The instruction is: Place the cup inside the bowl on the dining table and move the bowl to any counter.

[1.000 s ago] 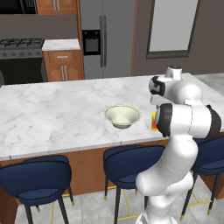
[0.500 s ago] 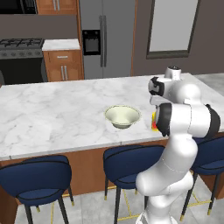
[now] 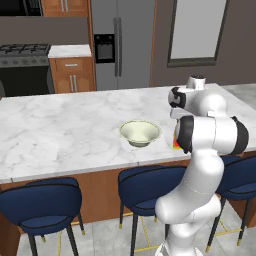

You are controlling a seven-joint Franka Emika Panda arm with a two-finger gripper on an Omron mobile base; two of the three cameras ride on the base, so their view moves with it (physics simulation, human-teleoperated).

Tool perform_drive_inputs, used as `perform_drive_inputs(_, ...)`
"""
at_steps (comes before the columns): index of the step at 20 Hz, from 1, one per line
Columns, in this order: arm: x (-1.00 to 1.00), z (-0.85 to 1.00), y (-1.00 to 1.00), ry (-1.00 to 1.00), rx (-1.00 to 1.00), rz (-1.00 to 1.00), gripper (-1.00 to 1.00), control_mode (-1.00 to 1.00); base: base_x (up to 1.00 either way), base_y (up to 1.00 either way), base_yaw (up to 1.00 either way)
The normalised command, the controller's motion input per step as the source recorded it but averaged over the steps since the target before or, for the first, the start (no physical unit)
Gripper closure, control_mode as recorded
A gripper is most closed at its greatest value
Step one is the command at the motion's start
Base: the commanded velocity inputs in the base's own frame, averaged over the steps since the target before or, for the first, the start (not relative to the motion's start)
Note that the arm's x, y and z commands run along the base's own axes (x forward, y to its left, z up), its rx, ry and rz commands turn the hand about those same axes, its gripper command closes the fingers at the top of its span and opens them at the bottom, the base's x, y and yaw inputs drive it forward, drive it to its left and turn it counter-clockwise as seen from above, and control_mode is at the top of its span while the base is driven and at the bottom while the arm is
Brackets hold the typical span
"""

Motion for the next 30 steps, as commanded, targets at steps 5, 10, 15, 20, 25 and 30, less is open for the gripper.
perform_drive_inputs(5,0.0,0.0,0.0,0.0,0.0,0.0,-1.0,-1.0,0.0,0.0,0.0)
perform_drive_inputs(10,-0.02,-0.04,-0.02,0.0,0.0,0.0,-1.0,-1.0,0.0,0.0,0.0)
perform_drive_inputs(15,-0.04,-0.1,-0.02,0.0,0.0,0.0,-1.0,-1.0,0.0,0.0,0.0)
perform_drive_inputs(20,0.0,-0.16,0.0,0.0,0.0,0.0,-1.0,-1.0,0.0,0.0,0.0)
perform_drive_inputs(25,0.0,-0.18,0.0,0.0,0.0,0.0,-1.0,-1.0,0.0,0.0,0.0)
perform_drive_inputs(30,0.0,-0.12,0.0,0.0,0.0,0.0,-1.0,-1.0,0.0,0.0,0.0)
